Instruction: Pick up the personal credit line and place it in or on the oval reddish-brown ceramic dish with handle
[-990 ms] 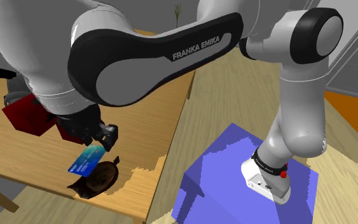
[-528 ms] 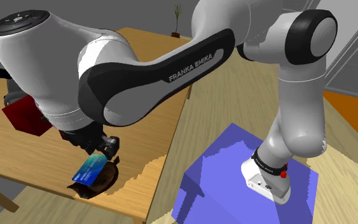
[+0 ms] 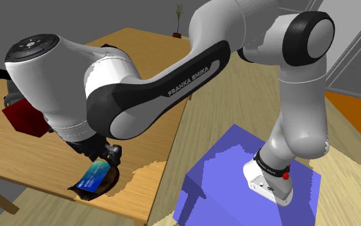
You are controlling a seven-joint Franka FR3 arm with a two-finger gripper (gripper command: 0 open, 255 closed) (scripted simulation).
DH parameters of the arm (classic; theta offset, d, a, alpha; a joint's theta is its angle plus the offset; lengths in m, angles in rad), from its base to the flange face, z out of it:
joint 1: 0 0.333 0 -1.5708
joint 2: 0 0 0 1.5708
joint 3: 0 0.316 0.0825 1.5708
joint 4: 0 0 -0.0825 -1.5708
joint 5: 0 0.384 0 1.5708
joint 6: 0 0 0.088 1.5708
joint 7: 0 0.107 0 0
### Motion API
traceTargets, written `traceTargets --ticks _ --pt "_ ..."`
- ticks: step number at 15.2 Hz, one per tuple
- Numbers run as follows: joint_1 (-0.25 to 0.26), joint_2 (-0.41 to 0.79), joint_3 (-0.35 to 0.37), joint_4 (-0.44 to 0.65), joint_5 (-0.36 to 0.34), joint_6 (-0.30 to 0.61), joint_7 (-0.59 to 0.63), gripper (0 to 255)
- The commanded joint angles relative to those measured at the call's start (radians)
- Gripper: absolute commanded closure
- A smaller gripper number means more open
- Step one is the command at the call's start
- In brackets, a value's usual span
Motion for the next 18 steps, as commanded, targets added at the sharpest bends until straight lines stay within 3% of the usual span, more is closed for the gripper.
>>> traceTargets --ticks 1,4,5,10,14,18 --pt "0.0 0.0 0.0 -0.001 0.0 0.001 0.0 255" --pt "0.0 0.0 0.0 -0.001 0.0 0.001 0.0 255" --pt "0.0 0.0 0.0 -0.001 0.0 0.001 0.0 0" --pt "0.0 0.0 0.0 -0.001 0.0 0.001 0.0 0" --pt "0.022 -0.016 0.013 0.106 0.021 -0.114 -0.019 0" --pt "0.022 -0.016 0.013 0.106 0.021 -0.114 -0.019 0"
